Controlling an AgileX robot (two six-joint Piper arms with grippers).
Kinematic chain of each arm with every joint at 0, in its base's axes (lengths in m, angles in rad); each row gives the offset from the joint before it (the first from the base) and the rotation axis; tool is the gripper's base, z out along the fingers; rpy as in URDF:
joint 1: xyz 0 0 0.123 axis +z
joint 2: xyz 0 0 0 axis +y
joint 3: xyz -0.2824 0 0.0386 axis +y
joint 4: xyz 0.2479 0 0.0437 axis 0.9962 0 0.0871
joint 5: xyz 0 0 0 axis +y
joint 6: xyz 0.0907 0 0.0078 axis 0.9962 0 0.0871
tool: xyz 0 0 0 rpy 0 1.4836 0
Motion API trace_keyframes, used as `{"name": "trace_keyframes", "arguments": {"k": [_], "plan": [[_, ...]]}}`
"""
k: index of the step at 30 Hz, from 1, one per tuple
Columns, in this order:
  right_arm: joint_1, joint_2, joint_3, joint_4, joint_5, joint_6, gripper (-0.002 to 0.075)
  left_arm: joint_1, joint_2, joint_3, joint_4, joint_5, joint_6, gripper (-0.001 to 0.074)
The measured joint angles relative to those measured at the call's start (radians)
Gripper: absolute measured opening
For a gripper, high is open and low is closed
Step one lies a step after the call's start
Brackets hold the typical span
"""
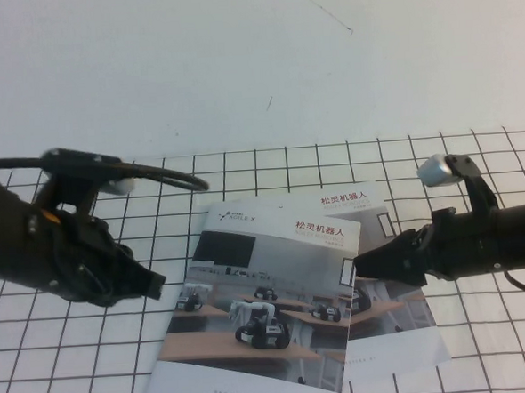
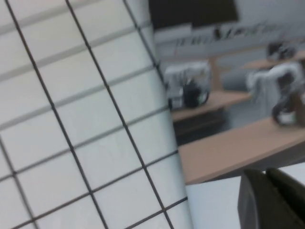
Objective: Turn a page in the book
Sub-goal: Open the closed book
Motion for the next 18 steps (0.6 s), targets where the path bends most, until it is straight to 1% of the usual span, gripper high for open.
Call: {"name": "trace_keyframes", "arguments": {"k": [2,8,13,18], "plan": [[0.016,-0.031,0.000,-0.021,-0.056,0.025,0.0376,0.000,0.084,0.000,-0.017,-0.006,0.025,-0.0003],[0.069,-0.125,0.000,-0.099,-0.222,0.107,0.0376,0.010,0.343,0.000,-0.154,-0.036,0.158,-0.0004],[0.092,-0.162,0.000,-0.133,-0.264,0.135,0.0376,0.095,0.462,0.000,-0.368,-0.035,0.265,-0.0004],[0.093,-0.162,0.000,-0.140,-0.267,0.144,0.0376,0.158,0.469,0.000,-0.464,-0.063,0.309,-0.0004]]}}
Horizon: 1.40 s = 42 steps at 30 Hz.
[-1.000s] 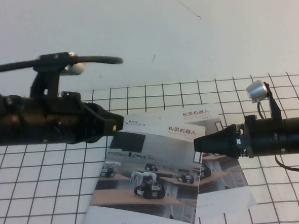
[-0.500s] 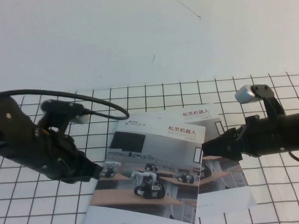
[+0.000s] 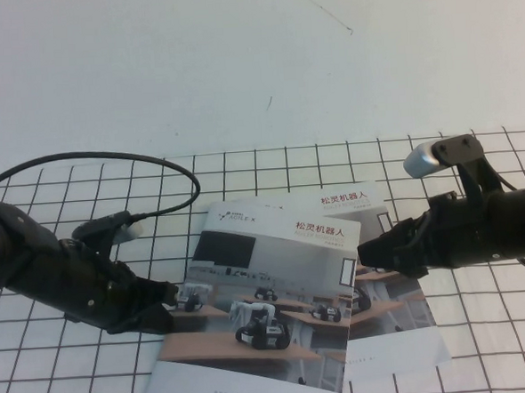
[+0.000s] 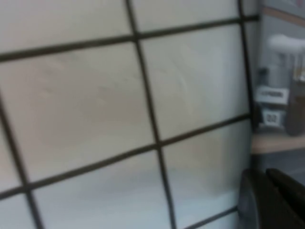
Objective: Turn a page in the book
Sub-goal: Open the closed book
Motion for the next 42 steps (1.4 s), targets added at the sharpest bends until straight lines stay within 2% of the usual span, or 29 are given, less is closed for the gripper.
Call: {"name": "trace_keyframes", "arguments": {"k": [18,26,32,42], "plan": [[0.000,0.000,0.000,-0.003,-0.005,0.000,0.0377,0.018,0.000,0.000,-0.050,-0.018,0.017,-0.0004],[0.000,0.000,0.000,0.004,-0.005,0.000,0.0377,0.018,0.000,0.000,-0.037,-0.065,-0.034,-0.0003],[0.000,0.000,0.000,0.010,-0.005,0.000,0.0377,0.018,0.018,-0.002,0.044,-0.025,-0.093,-0.0003],[0.000,0.000,0.000,0.017,-0.005,0.000,0.0377,-0.007,0.025,-0.009,0.001,0.034,-0.044,-0.0003]]}}
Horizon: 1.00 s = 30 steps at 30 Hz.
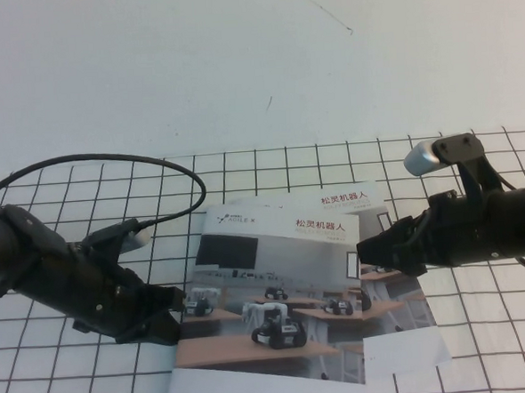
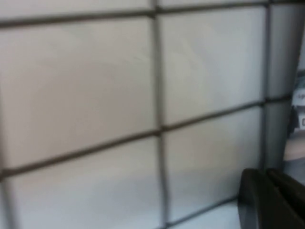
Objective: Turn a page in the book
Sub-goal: Open the closed book
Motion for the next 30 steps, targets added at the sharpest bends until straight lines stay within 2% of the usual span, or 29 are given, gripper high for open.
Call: {"name": "trace_keyframes", "arguments": {"k": [9,18,24,30], "plan": [[0.000,0.000,0.000,0.026,-0.004,0.000,0.0377,-0.021,-0.034,0.002,0.009,0.091,-0.005,-0.0003],[0.000,0.000,0.000,-0.013,-0.061,0.072,0.0377,-0.022,-0.034,-0.001,0.090,0.031,-0.065,-0.0003],[0.000,0.020,0.000,-0.022,-0.059,0.122,0.0435,-0.022,-0.034,-0.001,-0.052,0.029,0.064,-0.0004],[0.000,0.077,0.000,-0.023,-0.050,0.146,0.0459,-0.022,-0.032,-0.001,-0.087,0.023,0.092,-0.0003]]}}
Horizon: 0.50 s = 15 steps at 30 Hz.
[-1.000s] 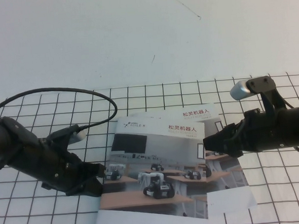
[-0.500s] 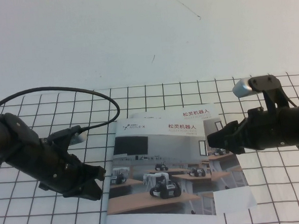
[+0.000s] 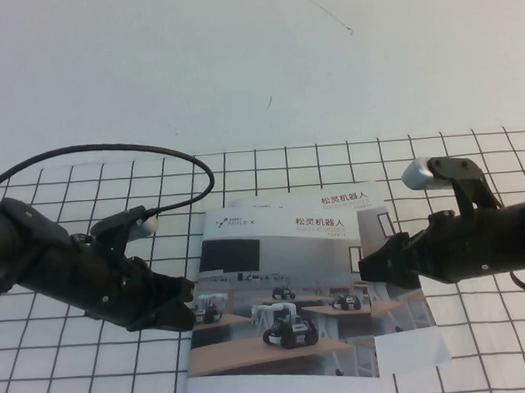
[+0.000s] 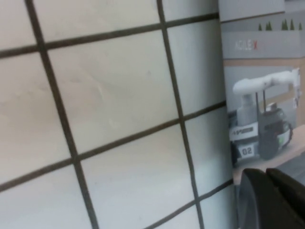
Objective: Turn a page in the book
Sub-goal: Open the closed book
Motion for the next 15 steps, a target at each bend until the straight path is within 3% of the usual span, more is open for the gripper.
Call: {"name": "trace_keyframes", "arguments": {"k": [15], "plan": [[0.000,0.080,0.000,0.110,0.012,-0.061,0.0462,0.000,0.068,-0.002,-0.053,-0.019,0.052,-0.0003]]}}
